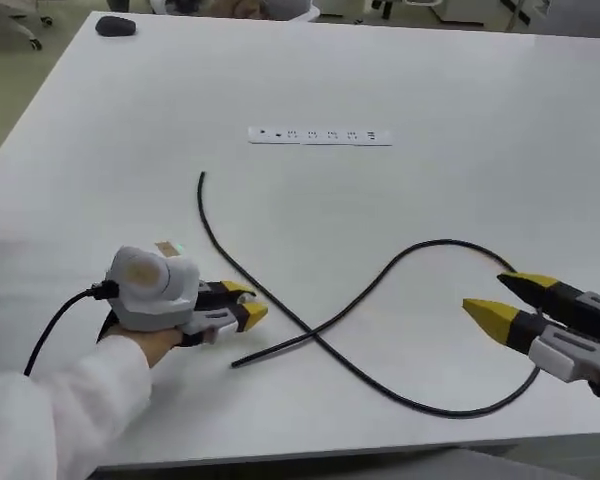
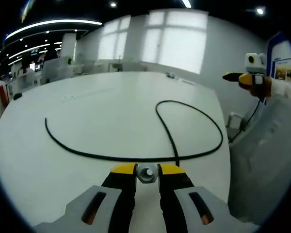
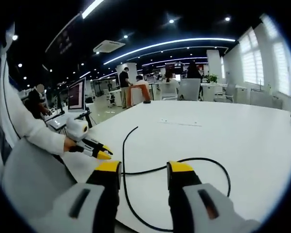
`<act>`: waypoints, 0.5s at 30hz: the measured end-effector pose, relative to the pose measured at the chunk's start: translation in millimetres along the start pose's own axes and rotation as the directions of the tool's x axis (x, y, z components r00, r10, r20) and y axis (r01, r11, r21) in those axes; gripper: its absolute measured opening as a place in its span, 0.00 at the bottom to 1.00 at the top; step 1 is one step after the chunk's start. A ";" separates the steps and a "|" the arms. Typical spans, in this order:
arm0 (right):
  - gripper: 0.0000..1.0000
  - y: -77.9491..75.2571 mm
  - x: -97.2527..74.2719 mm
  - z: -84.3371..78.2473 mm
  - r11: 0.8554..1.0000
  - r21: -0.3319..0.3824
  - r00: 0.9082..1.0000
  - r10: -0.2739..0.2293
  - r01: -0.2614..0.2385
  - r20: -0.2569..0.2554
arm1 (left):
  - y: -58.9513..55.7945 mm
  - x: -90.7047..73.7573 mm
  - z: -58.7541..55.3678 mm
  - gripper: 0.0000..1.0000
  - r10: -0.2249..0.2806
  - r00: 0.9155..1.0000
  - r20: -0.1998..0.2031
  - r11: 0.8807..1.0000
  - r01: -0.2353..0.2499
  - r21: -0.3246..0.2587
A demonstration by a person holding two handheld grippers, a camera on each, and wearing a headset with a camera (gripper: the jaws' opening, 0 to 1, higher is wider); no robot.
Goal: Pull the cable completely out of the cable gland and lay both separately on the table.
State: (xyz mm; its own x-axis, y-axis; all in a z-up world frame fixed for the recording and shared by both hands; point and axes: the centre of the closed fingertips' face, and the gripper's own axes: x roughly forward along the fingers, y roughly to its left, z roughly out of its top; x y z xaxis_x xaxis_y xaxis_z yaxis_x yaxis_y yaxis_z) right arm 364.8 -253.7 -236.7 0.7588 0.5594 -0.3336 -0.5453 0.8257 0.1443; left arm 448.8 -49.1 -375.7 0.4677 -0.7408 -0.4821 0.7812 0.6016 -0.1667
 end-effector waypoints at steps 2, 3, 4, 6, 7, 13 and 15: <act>0.38 -0.4 -0.5 -1.7 1.000 0.010 1.000 -0.001 0.001 0.002 | 2.4 1.8 -7.8 0.19 0.004 1.000 -0.013 1.000 -0.004 -0.011; 0.39 -0.1 -0.5 -1.5 1.000 0.012 1.000 -0.001 0.001 0.003 | 3.3 2.4 -11.7 0.19 0.008 1.000 -0.021 1.000 -0.009 -0.012; 0.39 0.9 -0.1 -1.6 1.000 0.015 1.000 0.001 -0.001 0.004 | 5.1 2.6 -16.8 0.19 0.021 0.999 -0.038 1.000 -0.022 -0.008; 0.39 1.7 1.1 -3.0 1.000 0.016 1.000 0.004 -0.004 -0.002 | 6.7 3.7 -23.4 0.19 0.031 0.998 -0.051 0.999 -0.032 -0.007; 0.40 1.6 1.4 -3.7 1.000 0.015 1.000 0.005 -0.005 -0.007 | 6.7 3.8 -25.4 0.19 0.031 0.998 -0.055 0.999 -0.032 -0.011; 0.46 -2.1 2.8 -4.2 1.000 0.020 1.000 0.005 -0.004 -0.026 | 6.9 2.5 -32.8 0.19 0.040 0.997 -0.066 0.999 -0.041 -0.014; 0.48 -4.2 2.7 -3.7 1.000 0.023 1.000 0.000 0.000 -0.027 | 7.4 2.5 -35.1 0.19 0.042 0.997 -0.070 0.999 -0.043 -0.014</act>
State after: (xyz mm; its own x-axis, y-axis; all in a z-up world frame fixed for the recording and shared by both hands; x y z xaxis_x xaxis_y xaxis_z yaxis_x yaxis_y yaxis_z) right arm 367.8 -255.9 -241.6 0.7485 0.5576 -0.3589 -0.5370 0.8272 0.1654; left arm 441.2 -36.0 -408.3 0.4696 -0.6923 -0.5480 0.7547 0.6368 -0.1577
